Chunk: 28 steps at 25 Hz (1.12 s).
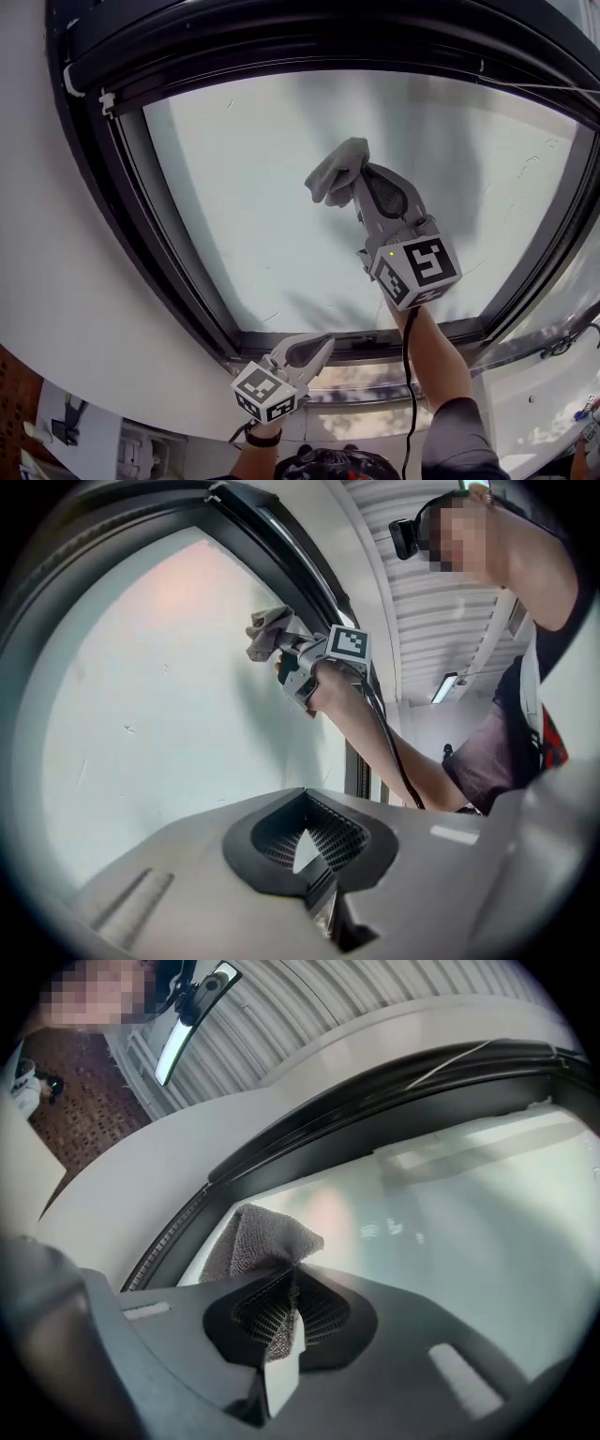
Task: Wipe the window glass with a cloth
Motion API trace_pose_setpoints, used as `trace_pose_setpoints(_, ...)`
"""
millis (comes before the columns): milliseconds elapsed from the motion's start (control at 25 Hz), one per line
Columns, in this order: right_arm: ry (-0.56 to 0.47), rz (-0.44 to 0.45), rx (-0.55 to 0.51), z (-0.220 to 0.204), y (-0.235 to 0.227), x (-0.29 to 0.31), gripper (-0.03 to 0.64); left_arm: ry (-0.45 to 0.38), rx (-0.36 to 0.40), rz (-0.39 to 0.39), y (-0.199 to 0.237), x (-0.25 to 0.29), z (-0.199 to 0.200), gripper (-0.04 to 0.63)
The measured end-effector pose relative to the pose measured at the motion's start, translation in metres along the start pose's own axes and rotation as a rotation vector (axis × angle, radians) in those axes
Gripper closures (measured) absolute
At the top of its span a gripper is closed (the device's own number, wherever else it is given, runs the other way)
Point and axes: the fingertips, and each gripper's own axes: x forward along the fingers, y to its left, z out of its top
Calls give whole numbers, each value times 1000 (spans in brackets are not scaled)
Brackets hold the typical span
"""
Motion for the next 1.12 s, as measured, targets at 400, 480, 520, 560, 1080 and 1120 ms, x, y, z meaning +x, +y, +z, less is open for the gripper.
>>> trace_pose_setpoints(400, -30, -220, 51, 15, -150, -93, 603, 37, 19, -139, -60, 75, -5, 594)
trace_pose_setpoints(480, -45, -283, 45, 19, -184, -116, 601, 28, 17, -170, -73, 87, -5, 594)
trace_pose_setpoints(520, -49, -312, 47, 21, -202, -127, 603, 30, 18, -182, -79, 94, -6, 594)
trace_pose_setpoints(560, -53, -340, 47, 23, -219, -139, 603, 35, 21, -191, -84, 100, -6, 594)
trace_pose_setpoints(1080, -37, -623, 32, 37, -356, -244, 603, 78, 40, -270, -119, 149, -13, 594)
trace_pose_setpoints(1120, -30, -639, 13, 37, -358, -248, 604, 78, 38, -271, -119, 150, -14, 594)
